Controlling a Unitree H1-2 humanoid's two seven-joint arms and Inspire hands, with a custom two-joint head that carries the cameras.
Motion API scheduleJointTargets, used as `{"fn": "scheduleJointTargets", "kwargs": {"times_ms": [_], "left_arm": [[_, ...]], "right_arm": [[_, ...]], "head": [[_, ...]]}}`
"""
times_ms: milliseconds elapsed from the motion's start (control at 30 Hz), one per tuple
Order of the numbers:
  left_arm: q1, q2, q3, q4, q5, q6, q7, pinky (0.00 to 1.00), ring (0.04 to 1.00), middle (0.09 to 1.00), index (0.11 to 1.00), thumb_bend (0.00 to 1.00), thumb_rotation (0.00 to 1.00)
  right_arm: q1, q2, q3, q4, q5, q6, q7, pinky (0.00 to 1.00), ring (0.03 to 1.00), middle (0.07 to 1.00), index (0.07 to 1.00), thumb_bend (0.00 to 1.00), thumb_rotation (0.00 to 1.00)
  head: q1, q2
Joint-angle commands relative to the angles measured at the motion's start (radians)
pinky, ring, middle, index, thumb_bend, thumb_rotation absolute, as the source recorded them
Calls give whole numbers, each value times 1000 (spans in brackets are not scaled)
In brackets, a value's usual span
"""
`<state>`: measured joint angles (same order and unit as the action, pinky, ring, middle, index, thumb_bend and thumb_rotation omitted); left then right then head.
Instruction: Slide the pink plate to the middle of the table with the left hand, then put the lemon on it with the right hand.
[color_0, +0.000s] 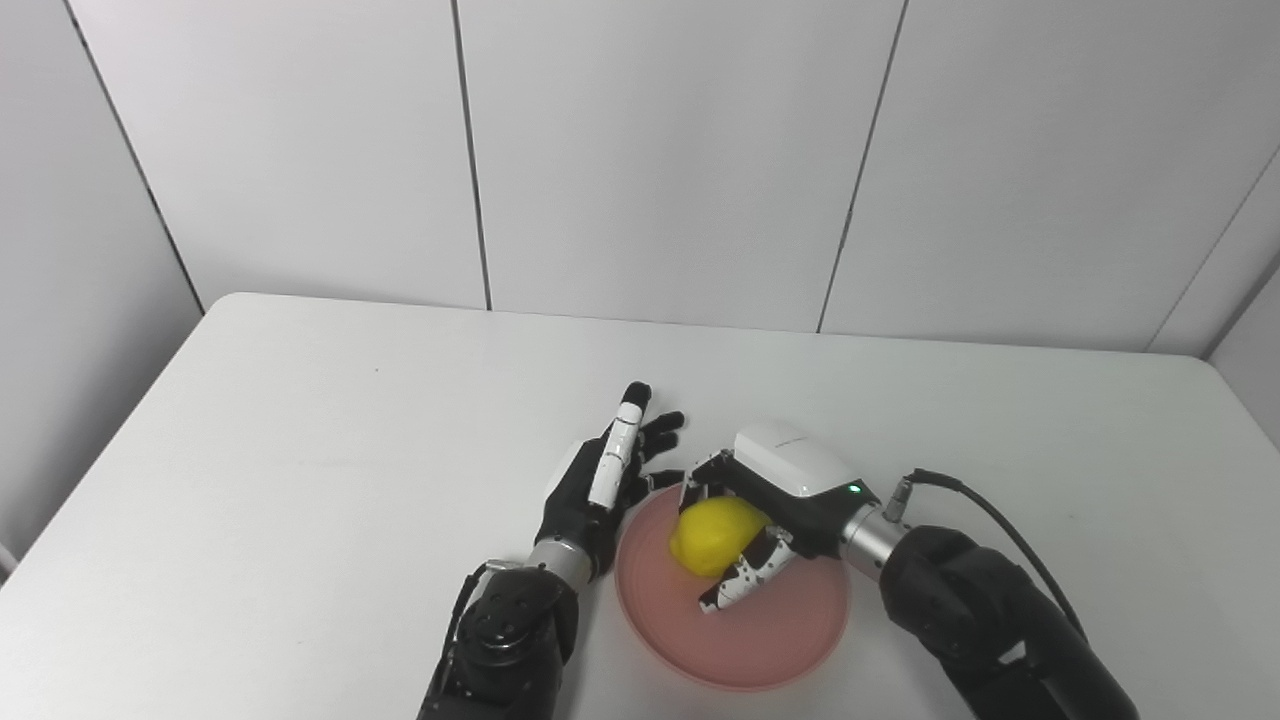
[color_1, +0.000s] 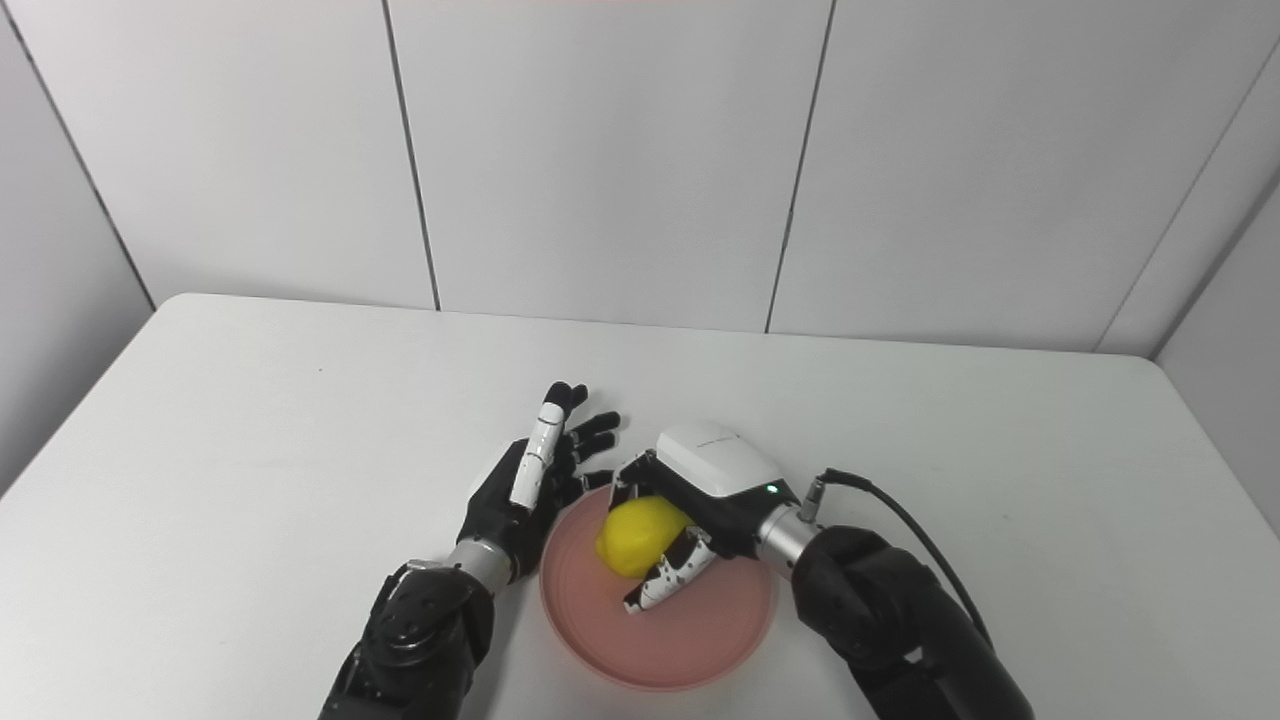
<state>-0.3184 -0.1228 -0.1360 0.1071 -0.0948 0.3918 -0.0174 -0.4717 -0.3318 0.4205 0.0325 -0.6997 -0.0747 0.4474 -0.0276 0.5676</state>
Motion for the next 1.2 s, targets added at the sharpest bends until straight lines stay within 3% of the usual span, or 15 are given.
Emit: {"fn": "scheduleJointTargets", "kwargs": {"times_ms": [0, 133, 367, 500, 667, 733, 833, 1167], "left_arm": [[39, 6, -2, 54, 21, 75, 9, 1000, 895, 863, 959, 676, 1000], [35, 5, 2, 61, 20, 75, 11, 1000, 906, 864, 953, 674, 1000], [34, 2, 7, 62, 15, 71, 8, 1000, 927, 859, 954, 654, 1000], [32, 5, 7, 62, 13, 71, 3, 1000, 929, 861, 961, 658, 1000], [31, 5, 10, 65, 13, 69, 1, 941, 865, 806, 963, 652, 1000], [30, 6, 9, 65, 12, 71, 0, 974, 902, 872, 968, 657, 1000], [27, 8, 11, 70, 12, 68, -5, 986, 912, 899, 971, 663, 1000], [30, 9, 8, 68, 15, 70, -7, 983, 928, 881, 982, 680, 1000]], "right_arm": [[-36, -9, -9, -55, 17, 37, 37, 230, 272, 325, 325, 670, 347], [-47, -22, -14, -76, 15, 43, 76, 348, 401, 458, 483, 824, 587], [-62, -42, -25, -76, 22, 19, 79, 436, 504, 563, 598, 966, 780], [-70, -52, -24, -73, 15, 8, 71, 457, 533, 593, 620, 984, 808], [-82, -58, -24, -74, 19, 8, 73, 483, 571, 625, 638, 1000, 825], [-87, -61, -26, -74, 24, 6, 75, 483, 575, 631, 650, 1000, 834], [-95, -65, -27, -71, 28, -1, 71, 489, 584, 636, 661, 1000, 851], [-108, -75, -79, -126, 73, 0, 57, 467, 558, 624, 664, 1000, 859]], "head": [[1, 1], [-3, -6], [-3, -8], [-3, -9], [-5, -11], [-5, -11], [-9, -15], [-12, -14]]}}
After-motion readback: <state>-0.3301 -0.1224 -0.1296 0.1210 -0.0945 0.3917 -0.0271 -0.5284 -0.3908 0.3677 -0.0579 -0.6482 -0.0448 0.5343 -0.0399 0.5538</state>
